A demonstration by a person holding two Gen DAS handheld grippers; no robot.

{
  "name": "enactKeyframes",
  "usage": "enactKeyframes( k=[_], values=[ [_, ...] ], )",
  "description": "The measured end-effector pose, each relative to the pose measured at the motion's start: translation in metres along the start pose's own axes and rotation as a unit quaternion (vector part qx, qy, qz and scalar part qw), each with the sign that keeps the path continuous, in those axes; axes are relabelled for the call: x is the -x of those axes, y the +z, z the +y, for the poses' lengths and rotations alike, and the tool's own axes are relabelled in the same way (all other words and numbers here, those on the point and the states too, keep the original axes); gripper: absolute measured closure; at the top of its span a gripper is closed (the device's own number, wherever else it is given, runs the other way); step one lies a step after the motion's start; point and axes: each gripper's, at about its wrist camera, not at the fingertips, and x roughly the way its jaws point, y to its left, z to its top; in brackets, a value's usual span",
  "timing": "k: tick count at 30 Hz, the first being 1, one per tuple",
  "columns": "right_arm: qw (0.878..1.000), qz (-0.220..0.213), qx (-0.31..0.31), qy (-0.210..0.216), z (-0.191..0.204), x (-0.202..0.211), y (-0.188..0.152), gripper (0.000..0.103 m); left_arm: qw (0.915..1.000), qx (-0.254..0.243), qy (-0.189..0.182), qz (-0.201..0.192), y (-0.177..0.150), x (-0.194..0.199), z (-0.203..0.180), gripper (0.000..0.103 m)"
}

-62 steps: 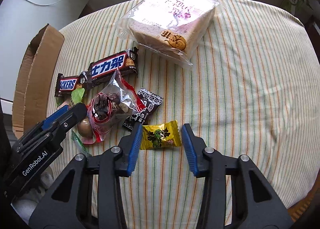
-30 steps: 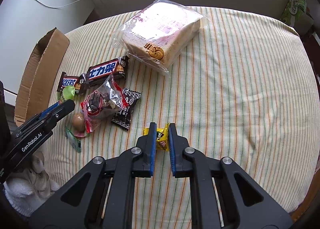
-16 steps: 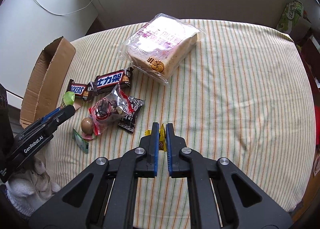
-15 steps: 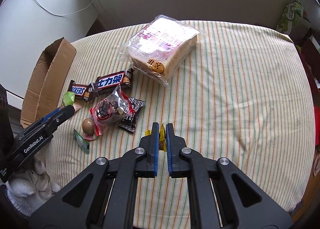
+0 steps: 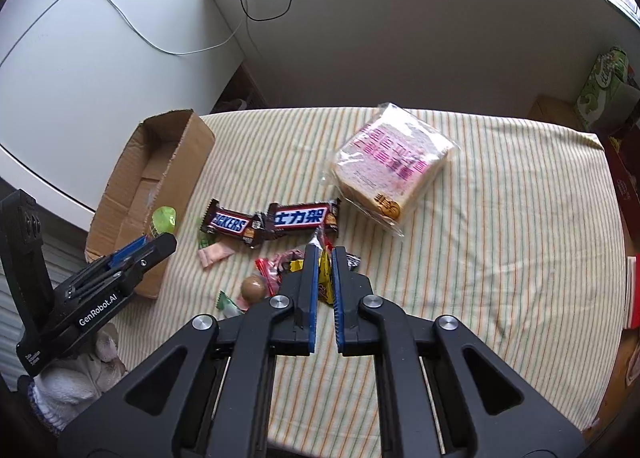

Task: Organize snacks
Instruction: 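Carry yellow packet in right tool while left tool carries jelly cup to box, then open right tool over box while left tool releases jelly cup inside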

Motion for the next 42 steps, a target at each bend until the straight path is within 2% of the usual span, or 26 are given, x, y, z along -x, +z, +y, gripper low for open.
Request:
enactKeyframes(
  k=[12, 23, 32, 42],
  values=[
    [0.996, -0.010, 0.067, 0.059, 0.085, -0.014, 0.036, 0.097, 0.9979, 0.046, 0.033, -0.032, 0.001, 0.033, 0.046, 0.072],
    [0.986, -0.014, 0.141, 0.086, 0.176, -0.048, 0.067, 0.097, 0.9918, 0.092, 0.073, -0.050, -0.007, 0.049, 0.097, 0.072],
    [0.982, 0.003, 0.168, 0.084, 0.211, -0.087, 0.078, 0.097, 0.9880, 0.118, 0.088, -0.047, -0.013, 0.047, 0.127, 0.072],
    [0.980, 0.021, 0.183, 0.079, 0.224, -0.110, 0.079, 0.096, 0.9871, 0.125, 0.088, -0.047, -0.011, 0.047, 0.139, 0.070]
  ],
)
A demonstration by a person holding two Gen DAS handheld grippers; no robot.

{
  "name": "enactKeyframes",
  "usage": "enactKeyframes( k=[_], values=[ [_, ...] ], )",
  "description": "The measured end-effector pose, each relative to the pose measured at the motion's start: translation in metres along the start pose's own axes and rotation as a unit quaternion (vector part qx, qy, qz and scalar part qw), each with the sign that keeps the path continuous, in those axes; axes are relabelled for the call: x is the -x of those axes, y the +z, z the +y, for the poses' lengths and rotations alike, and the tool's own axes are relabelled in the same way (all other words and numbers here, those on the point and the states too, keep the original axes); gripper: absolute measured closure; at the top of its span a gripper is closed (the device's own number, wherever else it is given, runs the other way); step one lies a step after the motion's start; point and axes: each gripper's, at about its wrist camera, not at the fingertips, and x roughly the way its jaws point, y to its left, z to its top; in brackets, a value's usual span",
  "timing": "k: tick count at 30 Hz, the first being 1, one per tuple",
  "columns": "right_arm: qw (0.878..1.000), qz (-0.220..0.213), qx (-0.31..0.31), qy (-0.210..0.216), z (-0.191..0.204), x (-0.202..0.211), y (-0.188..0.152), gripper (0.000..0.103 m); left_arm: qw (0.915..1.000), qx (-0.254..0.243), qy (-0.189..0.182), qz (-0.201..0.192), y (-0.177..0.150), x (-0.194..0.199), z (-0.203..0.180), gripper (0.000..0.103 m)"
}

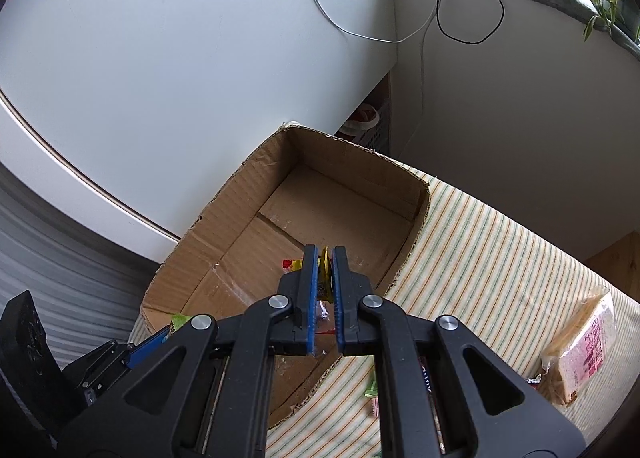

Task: Organize snacks
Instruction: 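Open right tool over box while left tool releases jelly cup inside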

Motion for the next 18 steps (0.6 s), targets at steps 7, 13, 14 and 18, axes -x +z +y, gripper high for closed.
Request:
enactKeyframes(
  k=[7, 13, 14, 18],
  values=[
    [1.000, -0.015, 0.003, -0.004, 0.001, 0.008, -0.001, 0.027, 1.0000, -0.004, 0.004, -0.005, 0.001, 0.003, -0.002, 0.055],
    [1.000, -0.014, -0.010, -0.009, -0.014, 0.020, -0.005, 0.027, 0.9998, -0.013, 0.003, -0.012, 0.003, 0.009, -0.007, 0.051],
    [1.000, -0.015, -0.012, -0.011, -0.016, 0.022, -0.005, 0.026, 0.9998, -0.012, 0.003, -0.012, 0.003, 0.009, -0.008, 0.051],
    [0.999, -0.018, -0.024, -0.016, -0.029, 0.033, -0.010, 0.026, 0.9998, -0.016, 0.000, -0.011, 0.002, 0.011, -0.013, 0.051]
  ],
)
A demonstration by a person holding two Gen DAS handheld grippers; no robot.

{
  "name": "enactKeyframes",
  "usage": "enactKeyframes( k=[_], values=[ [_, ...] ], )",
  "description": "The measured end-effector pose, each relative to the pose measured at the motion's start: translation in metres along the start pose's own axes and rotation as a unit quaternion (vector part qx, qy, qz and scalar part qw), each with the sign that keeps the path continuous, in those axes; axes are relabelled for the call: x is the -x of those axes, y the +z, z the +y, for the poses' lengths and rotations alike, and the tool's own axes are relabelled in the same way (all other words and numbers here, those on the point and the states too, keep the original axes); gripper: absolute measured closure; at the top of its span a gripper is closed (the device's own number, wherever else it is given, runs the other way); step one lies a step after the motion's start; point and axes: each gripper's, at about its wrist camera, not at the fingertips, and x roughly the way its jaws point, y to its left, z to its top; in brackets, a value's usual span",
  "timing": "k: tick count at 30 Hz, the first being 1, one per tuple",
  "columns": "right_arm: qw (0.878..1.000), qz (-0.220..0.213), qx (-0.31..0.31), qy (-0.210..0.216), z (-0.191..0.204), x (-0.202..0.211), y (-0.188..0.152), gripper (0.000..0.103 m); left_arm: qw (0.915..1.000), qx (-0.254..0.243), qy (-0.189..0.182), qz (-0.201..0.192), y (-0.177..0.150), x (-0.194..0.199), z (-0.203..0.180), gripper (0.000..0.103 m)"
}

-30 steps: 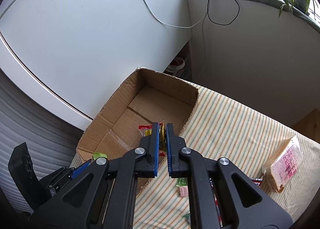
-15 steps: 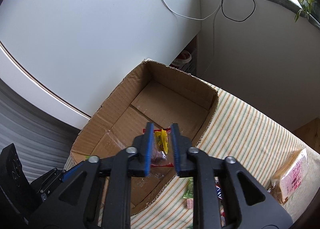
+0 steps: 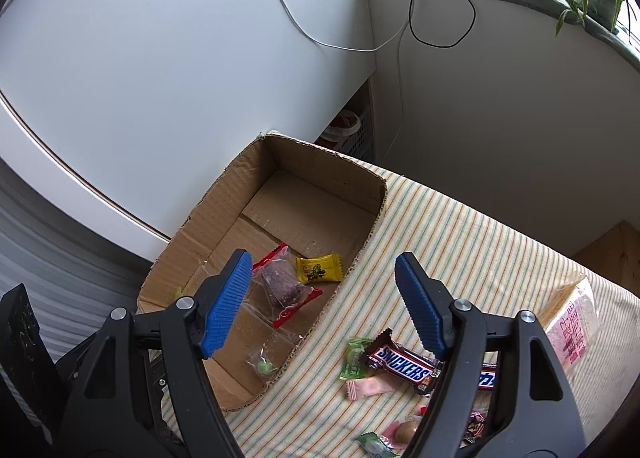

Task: Organize snacks
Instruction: 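Open right tool over box while left tool releases jelly cup inside, then grasp black candy packet with right tool while left tool grasps green mint wrapper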

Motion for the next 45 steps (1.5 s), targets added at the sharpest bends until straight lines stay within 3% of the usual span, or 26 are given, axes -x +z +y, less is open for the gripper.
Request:
enactKeyframes(
  k=[7, 22, 31, 38, 45],
  values=[
    [1.000, -0.009, -0.016, -0.011, -0.033, 0.030, -0.018, 0.026, 0.9999, -0.007, -0.009, -0.001, -0.004, 0.010, -0.015, 0.051],
    [0.991, 0.010, -0.114, -0.065, -0.130, 0.083, -0.101, 0.026, 0.9958, -0.066, -0.058, 0.026, -0.034, 0.023, -0.072, 0.051],
    [0.984, 0.042, -0.163, -0.058, -0.152, 0.069, -0.140, 0.026, 0.9872, -0.104, -0.091, 0.080, -0.059, 0.004, -0.108, 0.051],
    [0.972, 0.078, -0.222, -0.021, -0.159, 0.041, -0.155, 0.026, 0.9768, -0.144, -0.101, 0.122, -0.079, -0.020, -0.126, 0.051],
    [0.982, 0.076, -0.164, -0.052, -0.147, 0.027, -0.171, 0.026, 0.9650, -0.206, -0.102, 0.126, -0.095, -0.037, -0.145, 0.051]
  ],
)
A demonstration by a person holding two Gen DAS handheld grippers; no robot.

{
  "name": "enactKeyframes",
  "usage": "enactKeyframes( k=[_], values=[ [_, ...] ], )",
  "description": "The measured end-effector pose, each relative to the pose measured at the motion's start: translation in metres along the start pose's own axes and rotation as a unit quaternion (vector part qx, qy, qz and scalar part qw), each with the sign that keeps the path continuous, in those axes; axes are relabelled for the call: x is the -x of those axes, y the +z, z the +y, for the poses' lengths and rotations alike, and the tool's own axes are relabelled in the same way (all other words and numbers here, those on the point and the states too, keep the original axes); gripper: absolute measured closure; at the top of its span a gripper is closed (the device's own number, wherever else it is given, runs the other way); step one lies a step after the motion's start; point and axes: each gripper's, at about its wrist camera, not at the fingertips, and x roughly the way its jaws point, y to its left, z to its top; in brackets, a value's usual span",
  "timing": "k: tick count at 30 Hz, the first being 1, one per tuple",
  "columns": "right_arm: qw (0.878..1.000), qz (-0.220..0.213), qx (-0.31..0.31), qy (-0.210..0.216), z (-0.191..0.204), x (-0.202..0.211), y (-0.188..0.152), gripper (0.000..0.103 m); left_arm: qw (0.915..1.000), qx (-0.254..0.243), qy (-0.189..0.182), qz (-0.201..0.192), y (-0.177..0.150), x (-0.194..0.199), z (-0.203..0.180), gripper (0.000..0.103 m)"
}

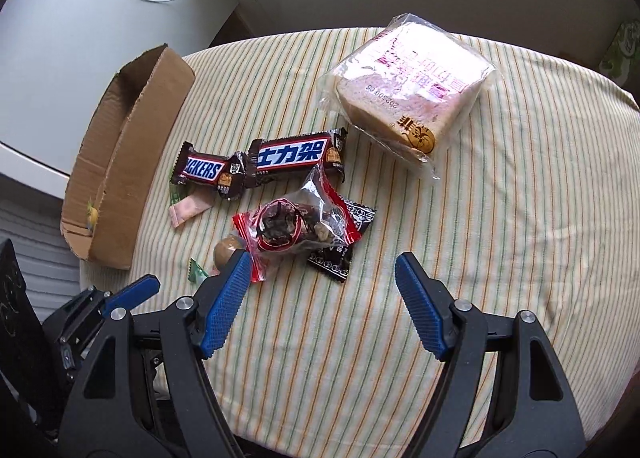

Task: Organize snacks
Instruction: 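Grasp black candy packet with right tool while left tool grasps green mint wrapper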

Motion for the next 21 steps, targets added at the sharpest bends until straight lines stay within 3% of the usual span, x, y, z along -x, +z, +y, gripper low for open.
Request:
enactKeyframes(
  k=[4, 8, 10, 21],
  values=[
    [0.999, -0.011, 0.037, -0.033, 0.001, -0.008, -0.007, 0.026, 0.9997, -0.024, 0.007, 0.003, -0.004, -0.013, -0.008, 0.051],
    [0.998, -0.017, 0.044, -0.045, 0.002, -0.017, -0.008, 0.043, 0.9984, -0.054, 0.016, -0.006, -0.008, -0.021, -0.016, 0.051],
    [0.997, -0.021, 0.050, -0.053, 0.003, -0.023, -0.008, 0.046, 0.9974, -0.066, 0.024, -0.014, -0.009, -0.024, -0.017, 0.050],
    [0.990, -0.070, 0.083, -0.089, 0.020, -0.033, -0.011, 0.048, 0.9954, -0.081, 0.024, -0.046, -0.010, -0.033, -0.012, 0.041]
  ],
)
